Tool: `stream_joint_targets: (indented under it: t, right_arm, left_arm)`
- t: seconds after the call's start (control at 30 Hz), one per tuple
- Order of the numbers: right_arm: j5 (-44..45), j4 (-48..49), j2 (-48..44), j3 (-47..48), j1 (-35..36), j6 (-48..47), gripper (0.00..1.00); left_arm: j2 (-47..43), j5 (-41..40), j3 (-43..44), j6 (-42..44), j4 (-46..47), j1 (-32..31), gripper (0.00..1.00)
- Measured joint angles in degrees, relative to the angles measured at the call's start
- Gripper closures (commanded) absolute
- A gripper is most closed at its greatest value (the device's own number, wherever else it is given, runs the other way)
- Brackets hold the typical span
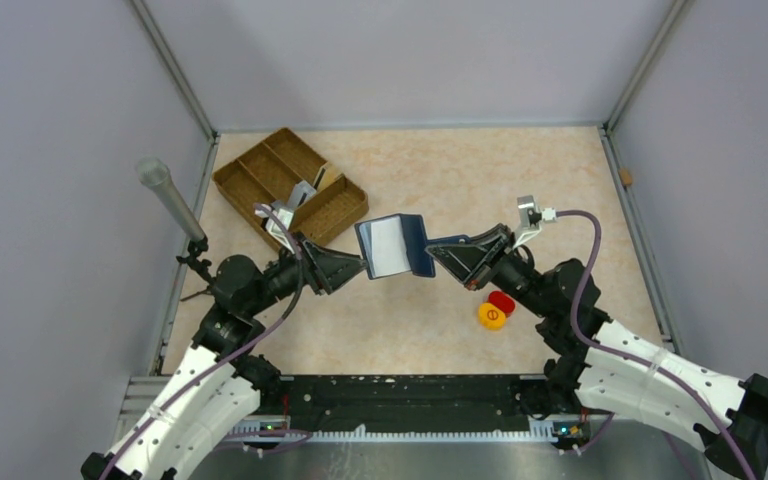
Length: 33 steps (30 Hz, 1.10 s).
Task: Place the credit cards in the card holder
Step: Open the card holder at the center of the board.
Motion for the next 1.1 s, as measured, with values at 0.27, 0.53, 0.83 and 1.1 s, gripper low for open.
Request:
stream_joint_targets:
  t: [0.27,0.53,0.83,1.1]
  right_arm:
    - [-1.03,0.37,0.0,-0.02,0.0,0.31,1.0]
    - [-1.99,1.31,0.0,-0.02,0.0,1.09,1.0]
    - [-2.75,2.71,0.0,-0.44,0.0,1.27,1.0]
    - [-3.85,4.2,0.17,-0.46,0.0,2.14,1.0]
  left_arm:
    - [0.46,0.72,-0.92,-1.66,3.58,0.0,0.57]
    - [3.52,0.66,-1.07,-2.86,5.31,0.0,0.65]
    - [3.91,0.87,-1.9,-3.87,7.85,0.0,0.71]
    - [6.99,3.28,-2.36,-5.66,13.0,0.0,0.7]
